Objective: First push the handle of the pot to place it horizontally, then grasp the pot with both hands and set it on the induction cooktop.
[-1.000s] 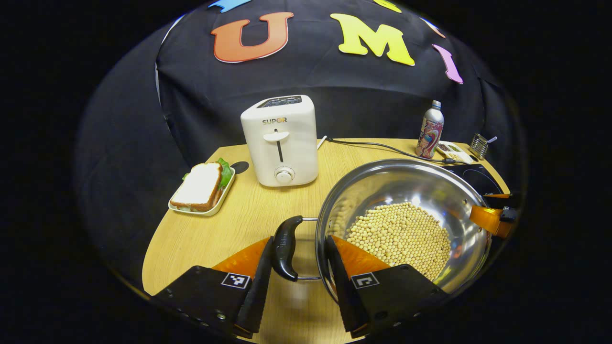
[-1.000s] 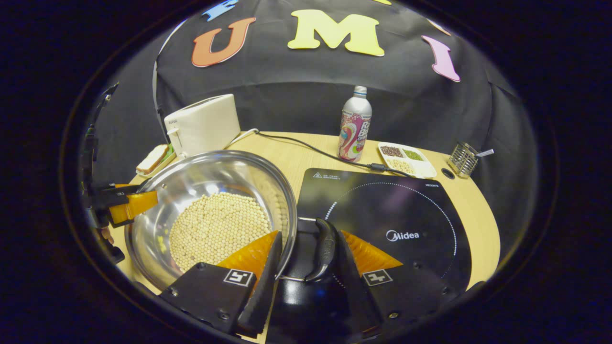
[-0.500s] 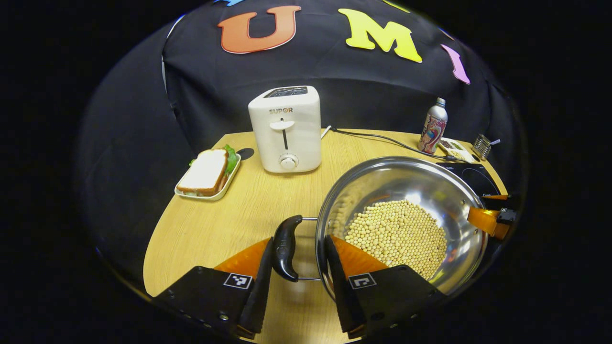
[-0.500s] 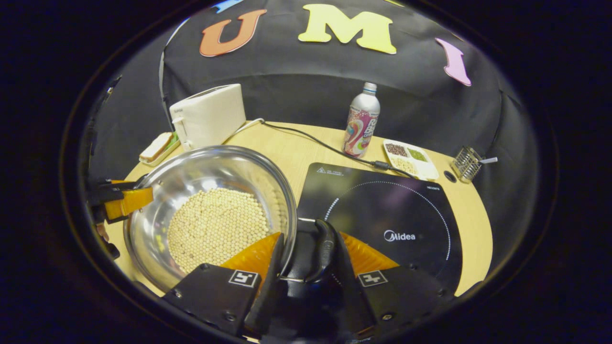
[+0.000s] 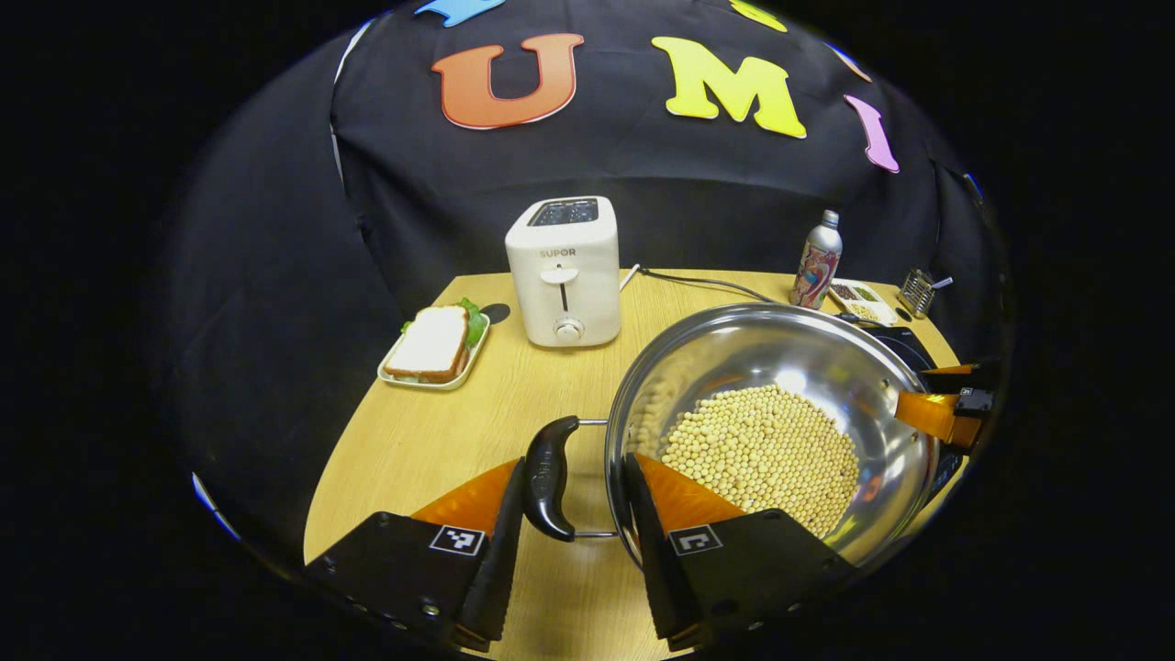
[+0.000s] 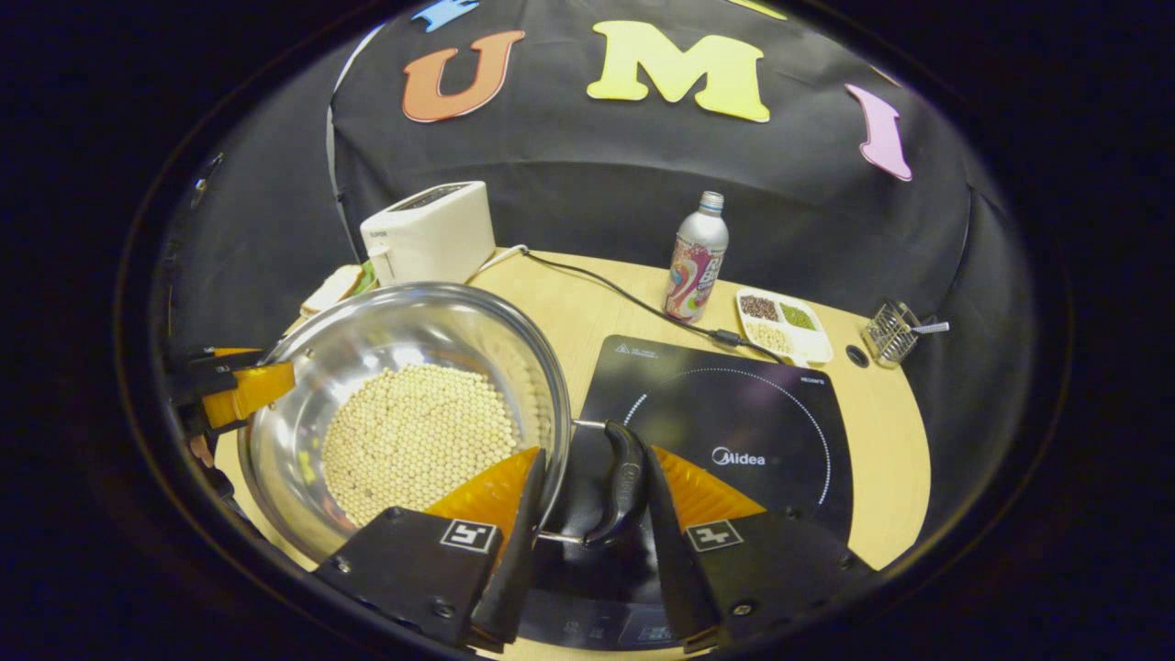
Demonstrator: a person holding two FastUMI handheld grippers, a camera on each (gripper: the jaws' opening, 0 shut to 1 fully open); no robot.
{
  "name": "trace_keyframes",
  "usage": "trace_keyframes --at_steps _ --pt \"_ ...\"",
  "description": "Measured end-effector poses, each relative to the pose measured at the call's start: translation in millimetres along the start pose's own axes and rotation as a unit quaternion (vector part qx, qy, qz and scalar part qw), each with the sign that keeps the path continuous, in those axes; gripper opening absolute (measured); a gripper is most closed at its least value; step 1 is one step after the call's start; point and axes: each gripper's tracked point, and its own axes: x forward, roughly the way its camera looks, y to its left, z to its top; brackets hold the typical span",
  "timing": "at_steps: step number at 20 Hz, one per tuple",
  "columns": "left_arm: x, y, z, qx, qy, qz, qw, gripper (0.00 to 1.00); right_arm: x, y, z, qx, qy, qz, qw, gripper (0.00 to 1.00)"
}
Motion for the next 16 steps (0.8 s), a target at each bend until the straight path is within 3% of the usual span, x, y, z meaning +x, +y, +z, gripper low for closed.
trace_keyframes --at_steps 9,16 --pt "-51.6 -8.1 51.0 0.003 -0.025 -0.002 1.000 0.58 -60.1 -16.2 48.1 -0.004 -0.018 0.006 1.000 0.59" --pt "-71.5 -44.1 84.1 0.028 -0.040 -0.005 0.999 0.58 -84.6 -58.1 61.7 0.013 -0.016 0.007 1.000 0.61"
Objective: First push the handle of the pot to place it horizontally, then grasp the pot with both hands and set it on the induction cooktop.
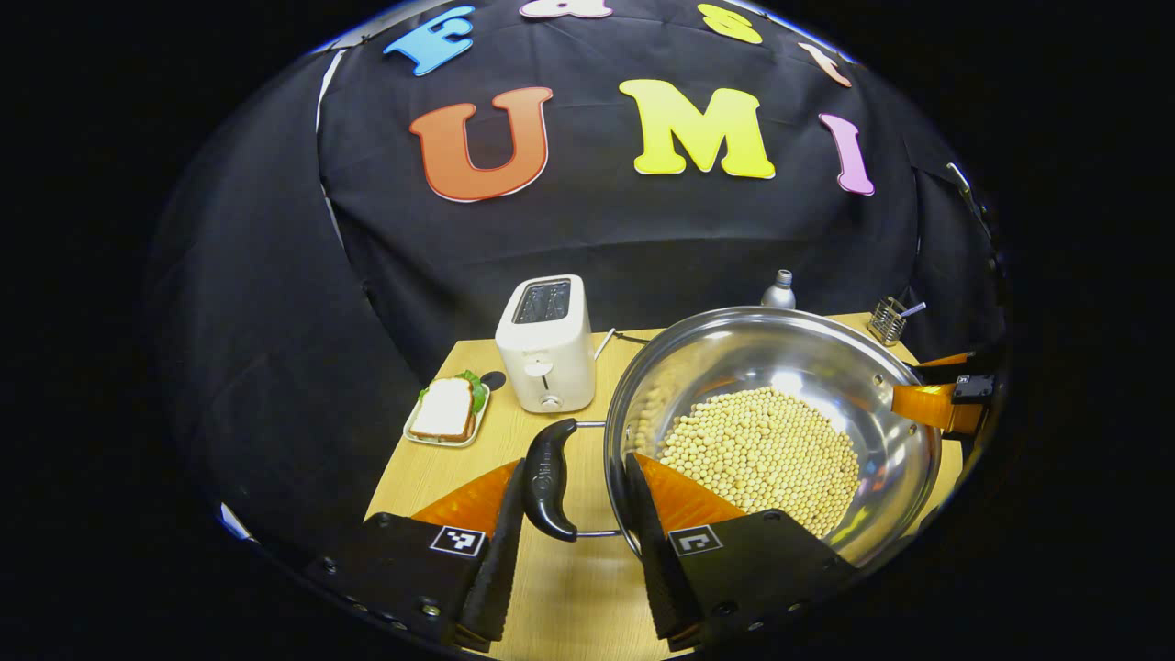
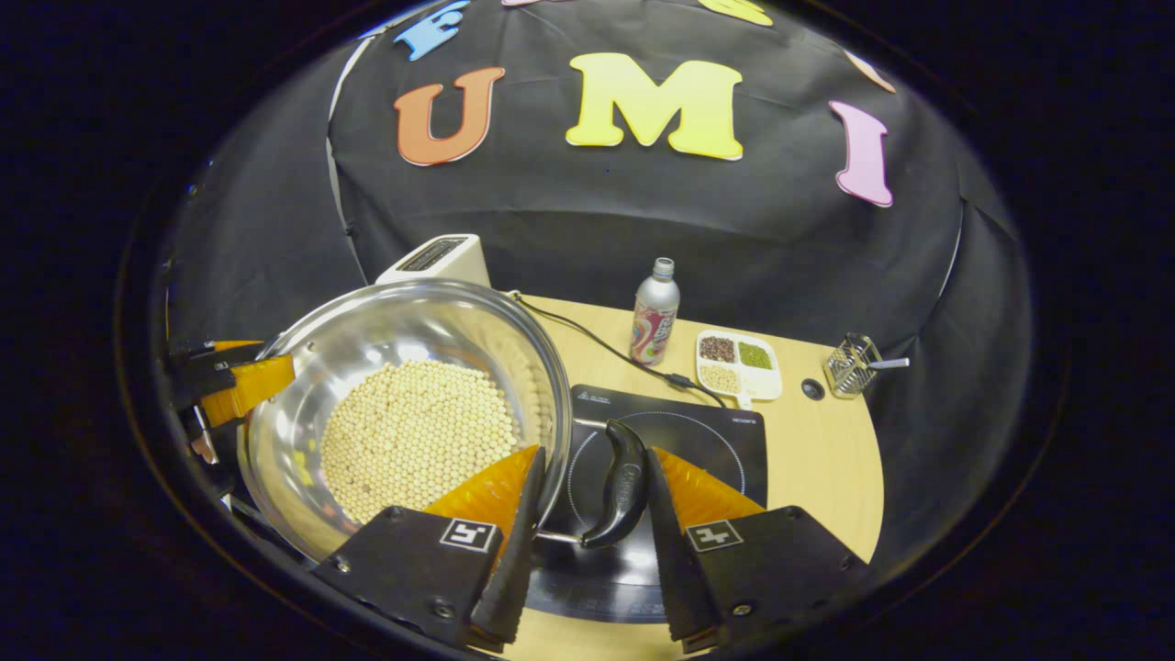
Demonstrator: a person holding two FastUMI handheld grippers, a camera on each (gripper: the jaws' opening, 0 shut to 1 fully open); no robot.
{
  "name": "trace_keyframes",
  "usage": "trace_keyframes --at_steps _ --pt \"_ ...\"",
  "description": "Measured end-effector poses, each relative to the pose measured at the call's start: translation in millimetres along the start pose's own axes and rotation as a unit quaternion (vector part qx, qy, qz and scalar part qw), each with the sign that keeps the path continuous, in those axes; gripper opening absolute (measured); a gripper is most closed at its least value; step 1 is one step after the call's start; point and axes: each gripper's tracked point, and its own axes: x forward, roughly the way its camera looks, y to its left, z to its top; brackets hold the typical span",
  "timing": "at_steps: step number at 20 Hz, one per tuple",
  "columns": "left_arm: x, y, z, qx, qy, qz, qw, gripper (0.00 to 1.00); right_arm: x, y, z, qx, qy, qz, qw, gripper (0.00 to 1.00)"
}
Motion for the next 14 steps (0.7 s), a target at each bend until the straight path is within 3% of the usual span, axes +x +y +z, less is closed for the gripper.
trace_keyframes --at_steps 14 --pt "20.1 -128.1 36.9 -0.014 -0.005 -0.068 0.998 0.58 -32.7 -134.1 17.1 -0.007 -0.001 -0.070 0.998 0.61"
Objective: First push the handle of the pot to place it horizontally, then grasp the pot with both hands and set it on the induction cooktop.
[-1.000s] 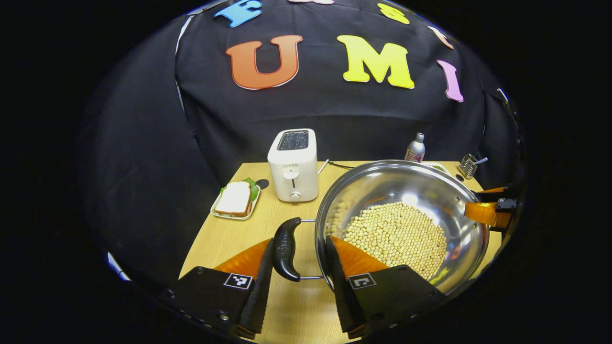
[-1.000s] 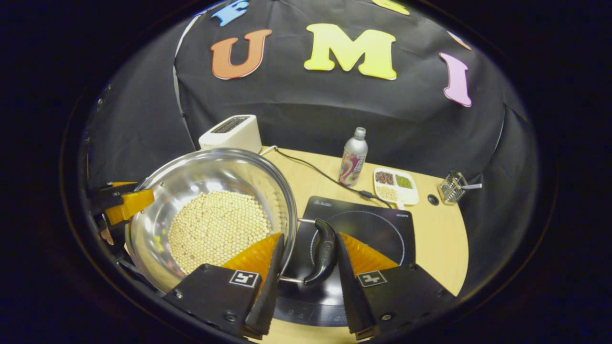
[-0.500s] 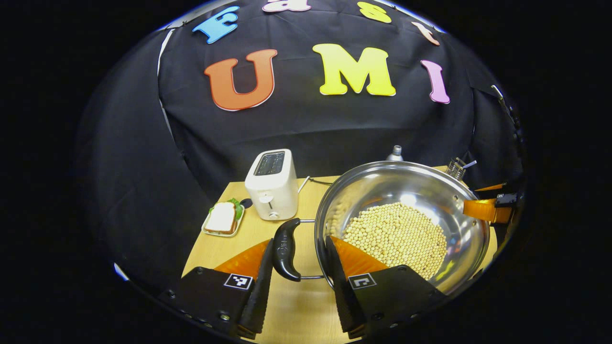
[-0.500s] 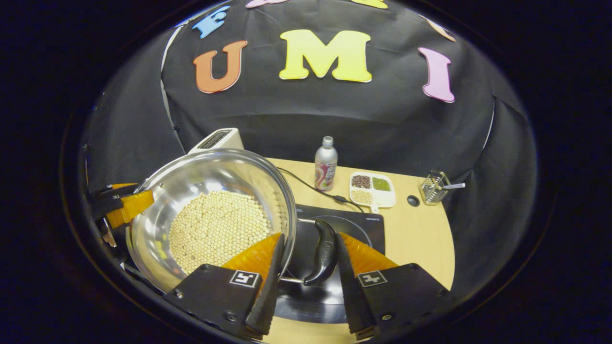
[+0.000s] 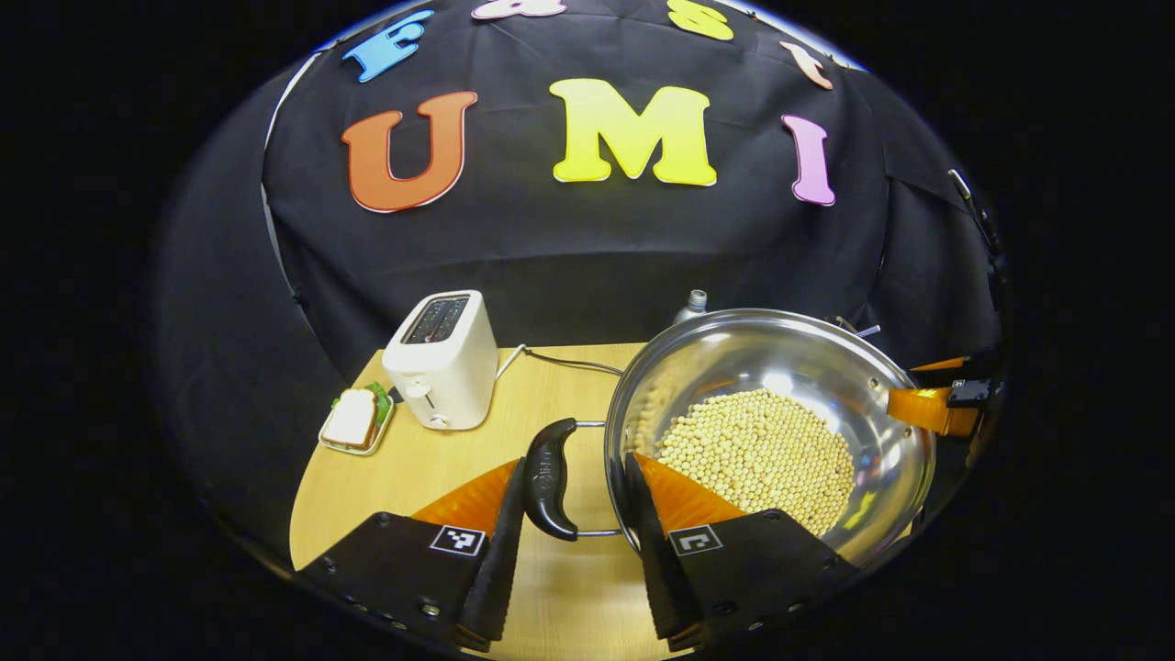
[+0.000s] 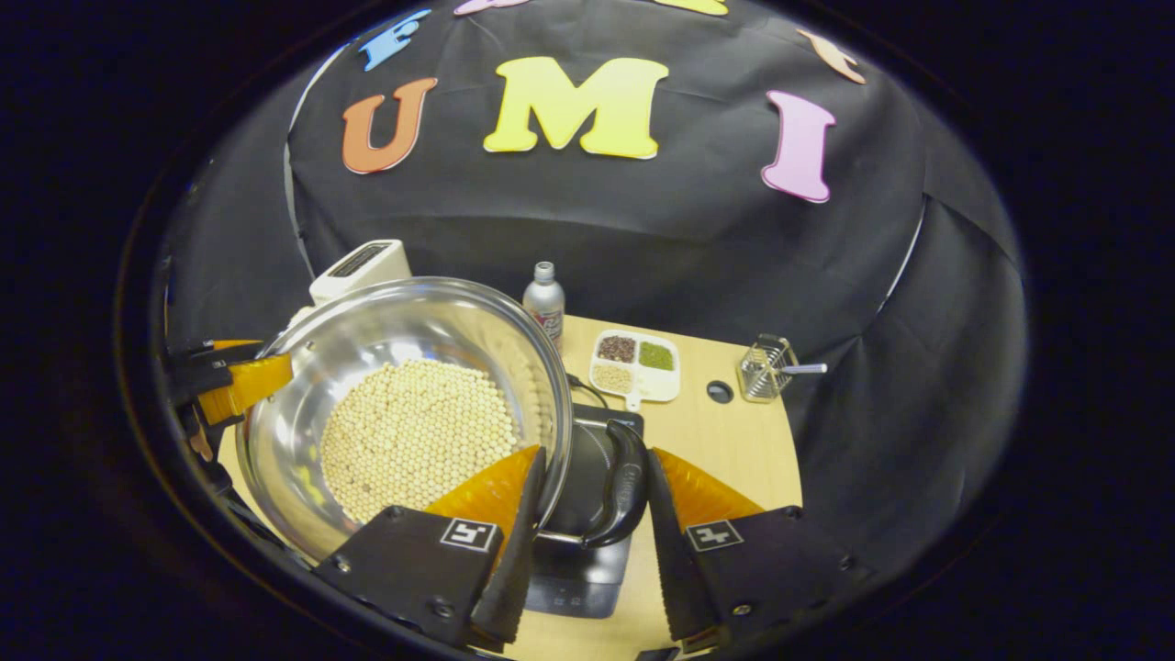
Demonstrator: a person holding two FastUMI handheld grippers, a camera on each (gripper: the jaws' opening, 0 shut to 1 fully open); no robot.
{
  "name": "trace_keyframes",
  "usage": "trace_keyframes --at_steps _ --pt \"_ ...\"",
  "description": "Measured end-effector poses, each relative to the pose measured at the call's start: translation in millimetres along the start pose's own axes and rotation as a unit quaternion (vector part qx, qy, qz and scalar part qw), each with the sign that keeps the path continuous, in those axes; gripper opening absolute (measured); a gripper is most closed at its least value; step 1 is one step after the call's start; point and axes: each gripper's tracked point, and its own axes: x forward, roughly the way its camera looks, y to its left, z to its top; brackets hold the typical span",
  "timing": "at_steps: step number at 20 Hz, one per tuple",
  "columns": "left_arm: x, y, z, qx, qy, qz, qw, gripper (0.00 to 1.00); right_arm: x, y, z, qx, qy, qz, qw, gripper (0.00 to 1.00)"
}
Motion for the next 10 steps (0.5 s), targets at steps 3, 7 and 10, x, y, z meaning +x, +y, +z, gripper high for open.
trace_keyframes --at_steps 3,7,10 --pt "5.0 -14.0 4.5 -0.005 -0.010 -0.006 1.000 0.58 -0.6 -17.5 2.1 0.002 -0.011 -0.010 1.000 0.59" --pt "13.8 -34.8 12.4 -0.006 -0.027 -0.014 1.000 0.58 -0.3 -38.0 5.5 -0.003 -0.031 -0.025 0.999 0.61" --pt "25.8 -46.2 11.0 -0.007 -0.030 -0.015 0.999 0.58 10.1 -50.0 3.3 0.000 -0.039 -0.029 0.999 0.61"
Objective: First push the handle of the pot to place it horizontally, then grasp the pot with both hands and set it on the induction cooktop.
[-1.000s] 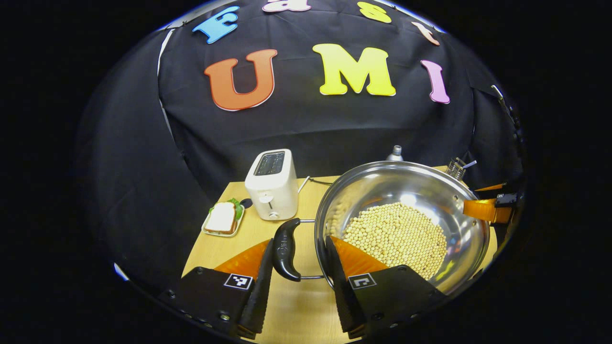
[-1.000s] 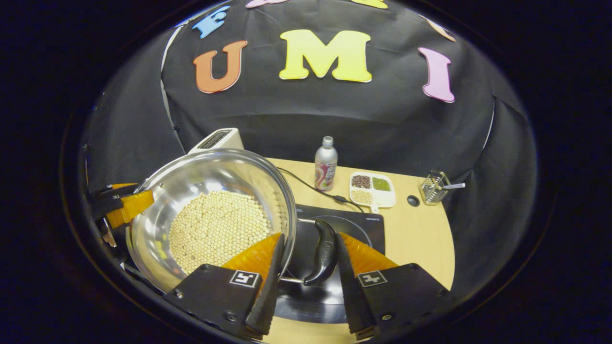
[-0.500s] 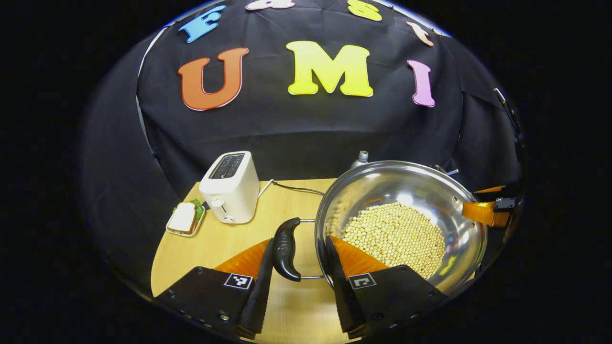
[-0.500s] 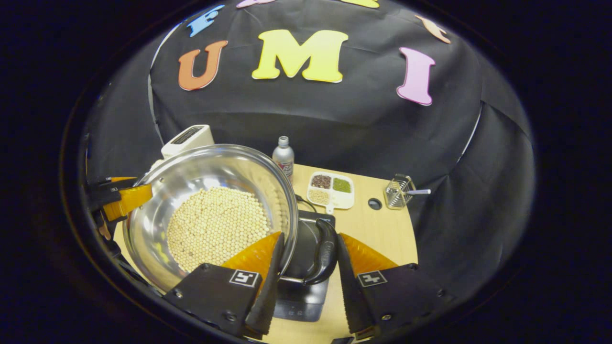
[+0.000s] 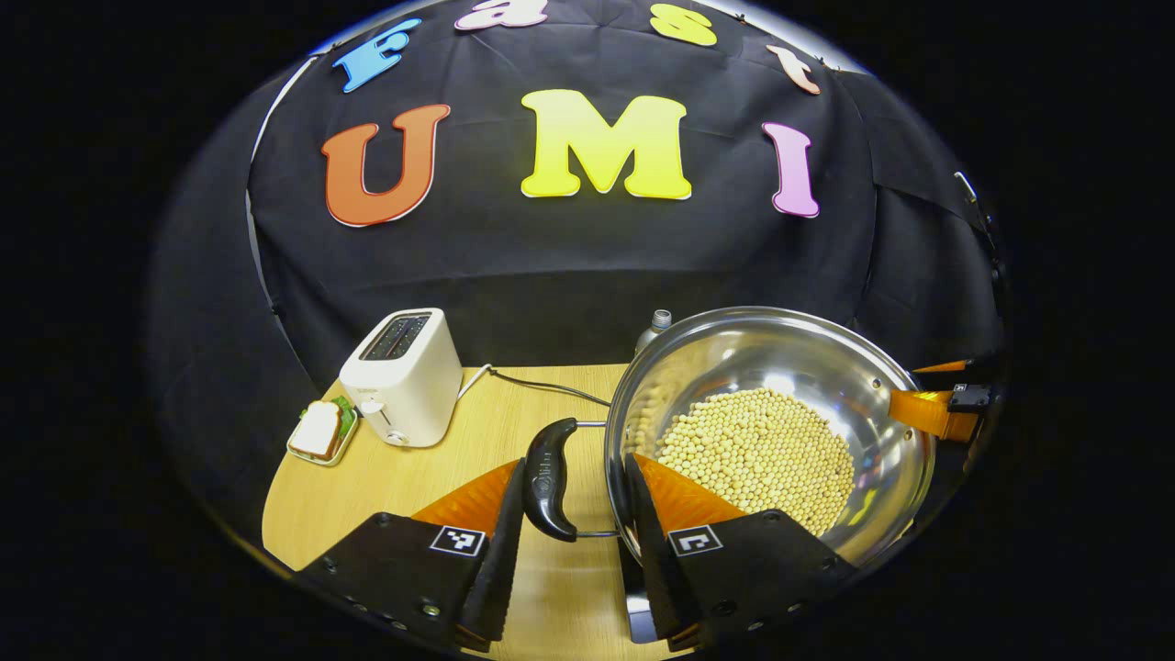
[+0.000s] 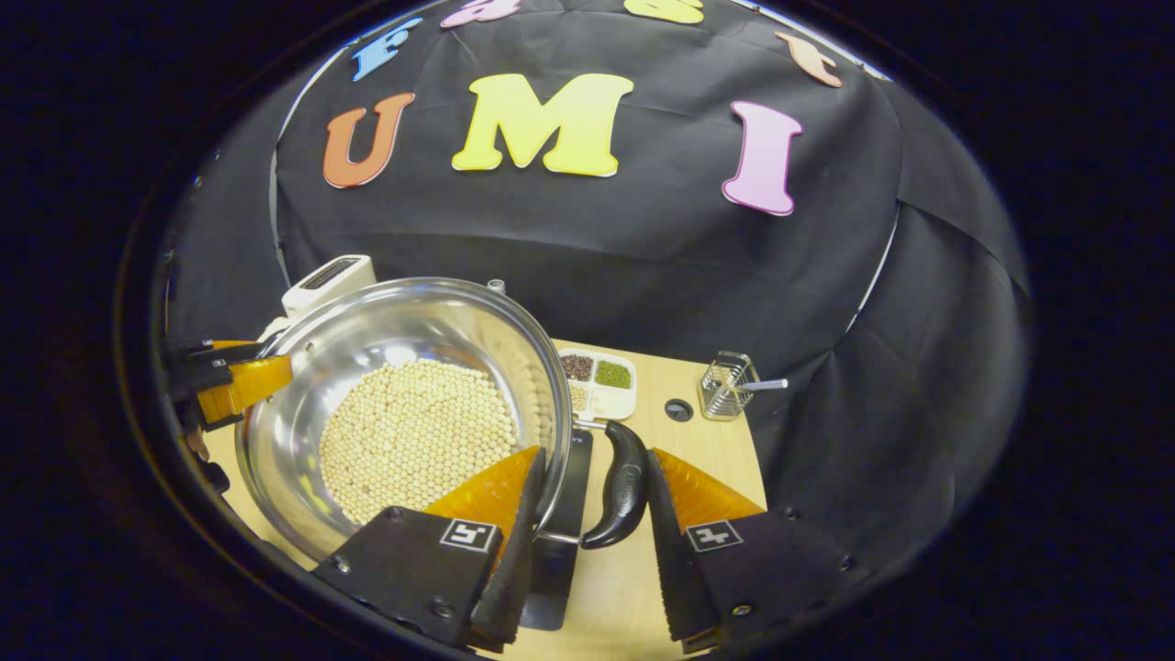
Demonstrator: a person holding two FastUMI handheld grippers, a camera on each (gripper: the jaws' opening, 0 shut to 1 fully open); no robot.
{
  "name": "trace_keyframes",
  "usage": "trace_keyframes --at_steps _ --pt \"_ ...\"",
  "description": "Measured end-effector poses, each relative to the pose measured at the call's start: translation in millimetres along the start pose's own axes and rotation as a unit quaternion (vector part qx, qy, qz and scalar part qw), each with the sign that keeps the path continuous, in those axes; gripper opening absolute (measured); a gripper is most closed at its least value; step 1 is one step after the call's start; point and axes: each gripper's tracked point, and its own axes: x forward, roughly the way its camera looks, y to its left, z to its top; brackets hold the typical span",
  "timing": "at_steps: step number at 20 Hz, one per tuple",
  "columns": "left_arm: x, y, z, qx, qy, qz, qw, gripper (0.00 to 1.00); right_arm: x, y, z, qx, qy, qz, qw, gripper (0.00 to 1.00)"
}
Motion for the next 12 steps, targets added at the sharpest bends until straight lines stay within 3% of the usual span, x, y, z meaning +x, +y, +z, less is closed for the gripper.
trace_keyframes --at_steps 12 --pt "62.1 -24.2 -44.1 0.005 0.025 0.011 1.000 0.58 73.2 -15.7 -54.7 0.029 0.014 -0.003 0.999 0.61"
